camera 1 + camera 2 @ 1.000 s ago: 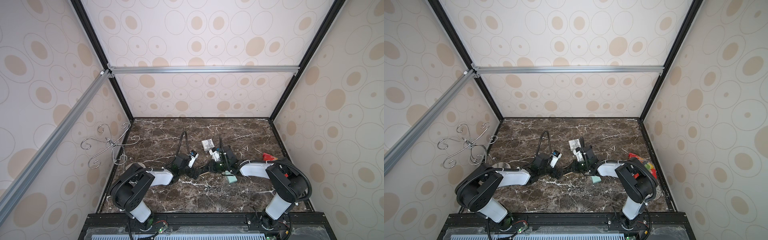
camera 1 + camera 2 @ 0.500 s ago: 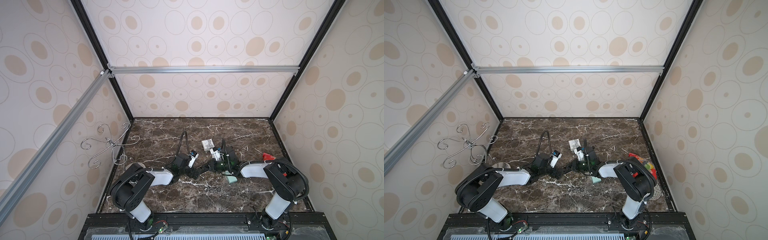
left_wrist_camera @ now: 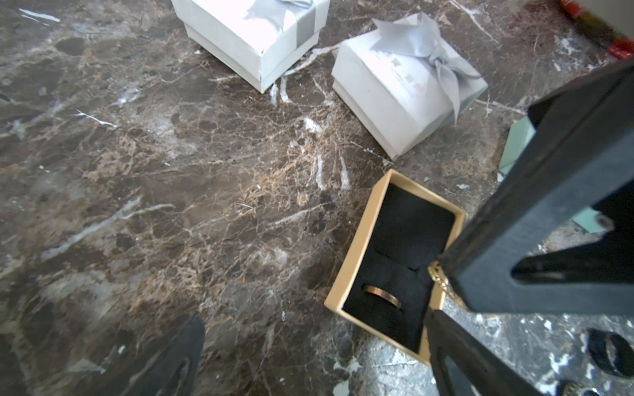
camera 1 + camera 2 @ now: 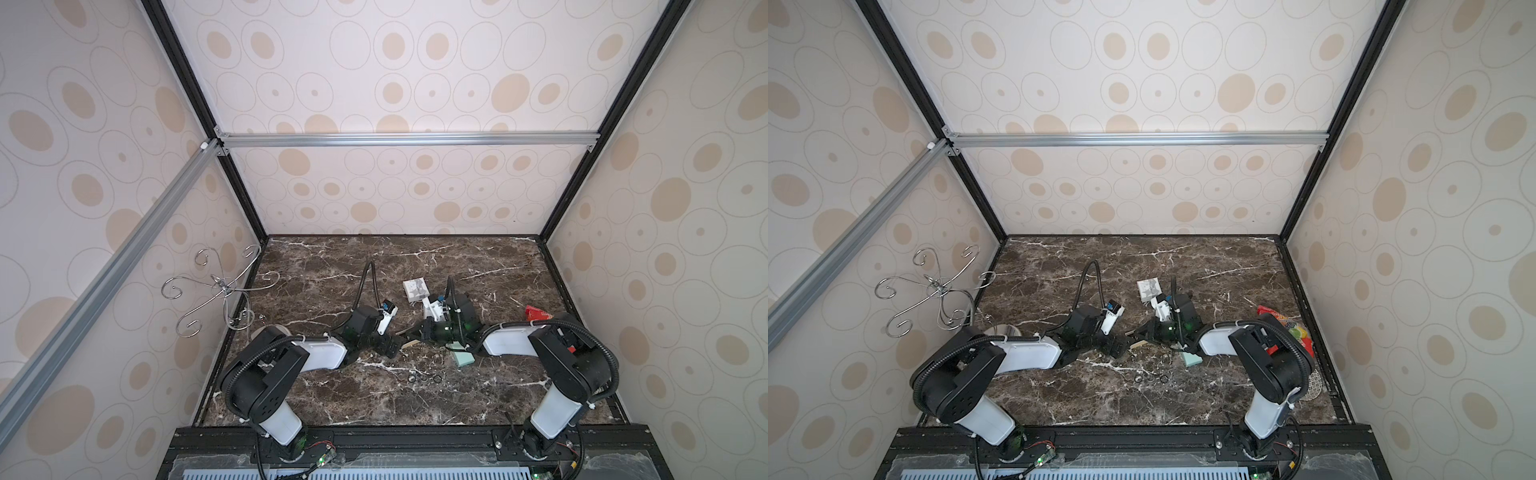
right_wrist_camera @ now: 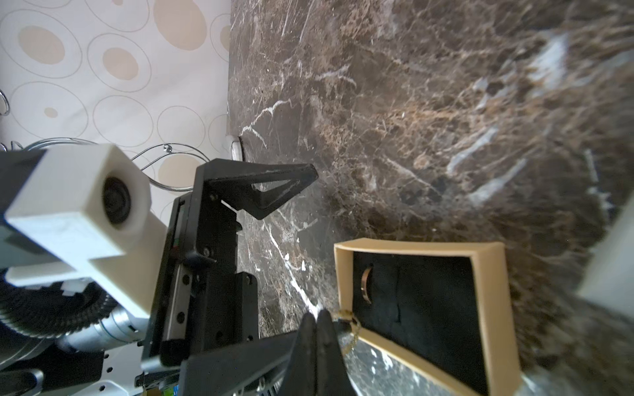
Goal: Take the rings out of the lift-off lid box
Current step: Take out the ring from the jewelry box, then place the ring at the center of the board.
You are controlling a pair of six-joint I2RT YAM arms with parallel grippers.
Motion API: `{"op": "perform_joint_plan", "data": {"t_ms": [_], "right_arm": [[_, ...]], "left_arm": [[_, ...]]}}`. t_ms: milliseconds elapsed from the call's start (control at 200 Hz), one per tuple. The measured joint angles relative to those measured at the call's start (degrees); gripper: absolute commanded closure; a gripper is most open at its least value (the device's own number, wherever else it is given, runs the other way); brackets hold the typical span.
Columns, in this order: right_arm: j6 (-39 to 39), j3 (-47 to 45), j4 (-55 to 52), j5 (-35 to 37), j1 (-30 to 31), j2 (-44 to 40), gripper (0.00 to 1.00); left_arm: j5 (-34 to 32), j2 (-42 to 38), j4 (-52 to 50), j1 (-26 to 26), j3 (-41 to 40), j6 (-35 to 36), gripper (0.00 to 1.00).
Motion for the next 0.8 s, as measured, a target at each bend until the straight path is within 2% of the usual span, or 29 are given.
{"op": "perform_joint_plan", "data": {"t_ms": [235, 415, 605, 800], "right_arm": [[-7.9, 0.9, -15.3, 2.1, 0.0, -10.8, 1.0], [-16.9, 5.7, -31.6, 8.0, 3.0, -17.3, 1.0], [-22.6, 10.5, -41.9, 13.4, 10.0, -16.3, 1.0], [-24.9, 14.4, -45.0, 16.8, 15.9, -11.5, 1.0]], "left_arm": [[0.0, -2.2, -0.6, 0.0, 0.3, 0.9, 0.0], [-2.3, -6.9, -1.7, 0.5, 1.3, 1.6, 0.0], [-5.3, -10.1, -3.7, 4.6, 3.5, 1.9, 0.0], [-7.0, -9.8, -6.1, 11.7, 5.0, 1.8, 0.0]]}}
